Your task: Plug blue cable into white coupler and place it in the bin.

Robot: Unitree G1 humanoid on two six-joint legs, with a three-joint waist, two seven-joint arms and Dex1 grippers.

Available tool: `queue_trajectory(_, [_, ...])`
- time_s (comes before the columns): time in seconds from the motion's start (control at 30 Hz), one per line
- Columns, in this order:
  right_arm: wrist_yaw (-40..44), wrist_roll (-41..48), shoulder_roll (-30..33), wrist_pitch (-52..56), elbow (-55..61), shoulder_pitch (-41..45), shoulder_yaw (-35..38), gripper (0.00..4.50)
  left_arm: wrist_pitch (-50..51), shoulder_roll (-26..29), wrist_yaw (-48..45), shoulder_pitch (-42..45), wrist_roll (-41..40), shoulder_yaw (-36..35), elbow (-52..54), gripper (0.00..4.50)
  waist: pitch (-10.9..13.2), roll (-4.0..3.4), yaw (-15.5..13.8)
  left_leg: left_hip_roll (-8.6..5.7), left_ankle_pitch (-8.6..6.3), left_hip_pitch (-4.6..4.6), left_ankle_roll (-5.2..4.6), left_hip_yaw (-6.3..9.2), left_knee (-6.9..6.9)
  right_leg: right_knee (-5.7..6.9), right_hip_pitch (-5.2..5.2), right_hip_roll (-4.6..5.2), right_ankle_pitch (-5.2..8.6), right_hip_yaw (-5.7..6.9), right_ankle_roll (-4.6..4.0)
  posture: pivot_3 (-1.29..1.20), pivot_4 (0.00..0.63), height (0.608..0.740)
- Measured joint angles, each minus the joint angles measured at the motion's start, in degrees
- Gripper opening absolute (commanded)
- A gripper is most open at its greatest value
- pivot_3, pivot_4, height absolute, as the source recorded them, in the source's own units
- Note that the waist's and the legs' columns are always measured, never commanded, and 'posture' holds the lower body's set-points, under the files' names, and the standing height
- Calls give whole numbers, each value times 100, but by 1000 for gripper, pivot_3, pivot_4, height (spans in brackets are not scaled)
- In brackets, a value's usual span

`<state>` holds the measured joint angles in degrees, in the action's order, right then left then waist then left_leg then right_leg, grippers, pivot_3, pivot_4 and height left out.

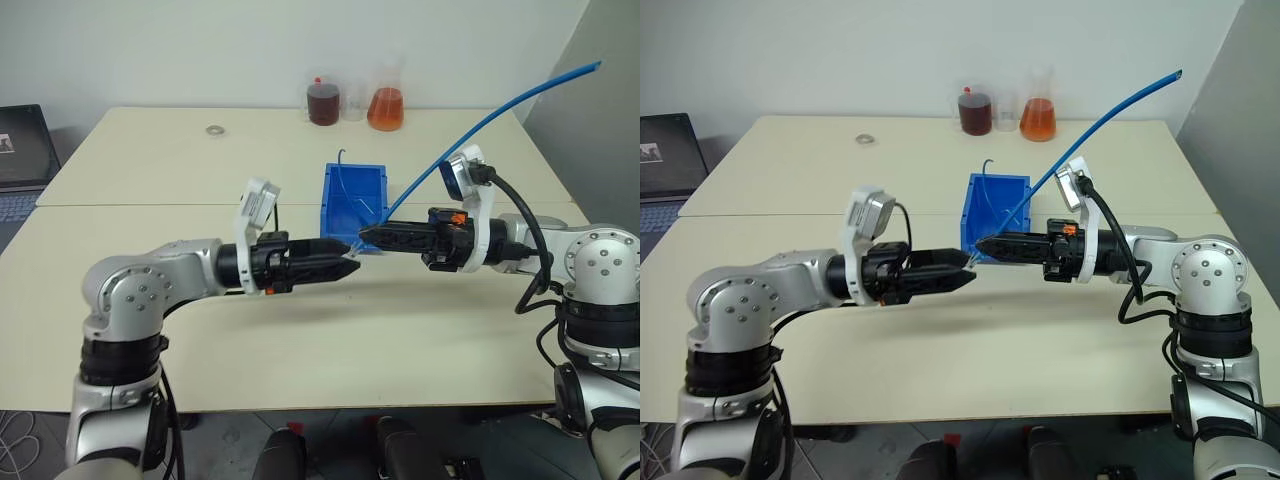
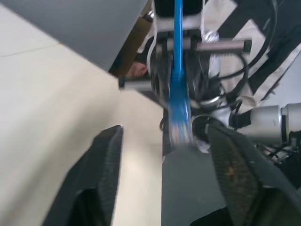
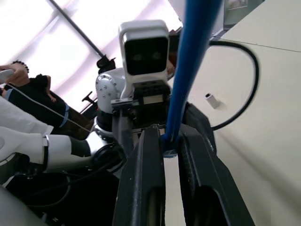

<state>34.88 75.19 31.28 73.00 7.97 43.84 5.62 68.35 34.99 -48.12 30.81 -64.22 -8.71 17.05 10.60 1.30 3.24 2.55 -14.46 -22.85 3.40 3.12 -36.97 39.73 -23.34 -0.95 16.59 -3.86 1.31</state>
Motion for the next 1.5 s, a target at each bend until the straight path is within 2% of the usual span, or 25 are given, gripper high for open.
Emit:
queue_trajectory(0.1, [19,-92,5,-10,-58,7,-4,125,5,179,40,-202,-118,-124,235,4463,0,0,-6,-1,0,-1,0,0,-1,-3,0,0,0,1,0,0,150,740])
queue_trajectory(0.23, [212,-266,9,-64,-188,74,-24,125,-169,518,307,-671,-15,-381,676,4463,0,-1,-9,-1,0,0,0,-2,3,-8,0,1,0,-3,0,0,150,740])
queue_trajectory(0.3, [277,-369,-14,-101,-211,120,-49,125,-517,764,510,-1093,473,-413,1007,4463,1,-1,10,3,-1,3,0,-5,6,-14,0,-1,-1,-8,-1,0,150,740])
queue_trajectory(0.33, [309,-427,-28,-132,-224,143,-65,125,-774,882,649,-1414,865,-407,1161,4463,2,-4,23,3,-1,6,0,-9,11,-15,-2,0,-1,-13,-1,0,150,740])
queue_trajectory(0.37, [399,-498,-58,-182,-257,156,-117,125,-1290,942,1046,-2094,1669,-383,1370,4463,1,-6,34,3,-1,8,0,-15,17,-17,-2,-1,-1,-19,-1,0,150,740])
queue_trajectory(0.4, [415,-532,-73,-202,-263,158,-130,125,-1430,911,1185,-2280,1874,-383,1402,4463,1,-7,38,4,-1,9,0,-16,18,-19,-2,0,-1,-21,-1,0,150,740])
queue_trajectory(0.47, [504,-672,-132,-271,-325,152,-181,125,-1941,553,1928,-2992,2756,-407,1385,4463,2,-8,-1,8,-1,-3,0,-8,14,-26,-7,1,-1,-16,-1,0,150,740])
queue_trajectory(0.6, [685,-831,-234,-309,-336,151,-318,125,-2766,-80,2969,-3986,3843,-627,1437,4463,2,-6,-57,1,-2,-10,0,-10,11,-34,-6,8,-3,-14,2,0,150,740])
queue_trajectory(0.7, [846,-929,-251,-339,-400,147,-373,125,-3466,-602,3474,-4654,4467,-846,1465,4463,2,-7,-105,0,-2,-10,0,-17,11,-46,-3,12,-7,-16,8,0,150,740])
queue_trajectory(0.8, [1015,-1104,-303,-386,-487,179,-466,125,-3983,-810,3700,-4899,4835,-1053,1452,4463,1,-6,-156,2,-2,-8,0,-12,9,-50,3,8,-8,-10,8,0,150,740])
queue_trajectory(0.9, [1119,-1194,-355,-408,-582,205,-485,125,-4167,-826,3759,-4819,4933,-1263,1175,4463,1,-6,-154,2,-2,-7,-1,-15,8,-52,3,6,-10,-11,11,0,150,740])
queue_trajectory(1.03, [1180,-1370,-397,-505,-598,237,-515,125,-4309,-733,3707,-4449,5113,-1341,305,4463,1,-6,-147,4,-2,-7,-1,-14,8,-53,4,3,-10,-8,10,0,150,740])
queue_trajectory(1.2, [1234,-1508,-439,-517,-591,231,-524,125,-4412,-712,3356,-3658,5125,-1131,-569,4463,1,-5,-163,2,-2,-11,0,-12,6,-59,6,7,-14,-5,15,0,150,740])
queue_trajectory(1.5, [1120,-1556,-449,-508,-531,208,-475,125,-4385,-575,2990,-2862,5124,-988,-1352,4463,-1,-7,-164,0,-1,-6,0,-7,3,-48,10,8,-17,0,11,0,150,740])
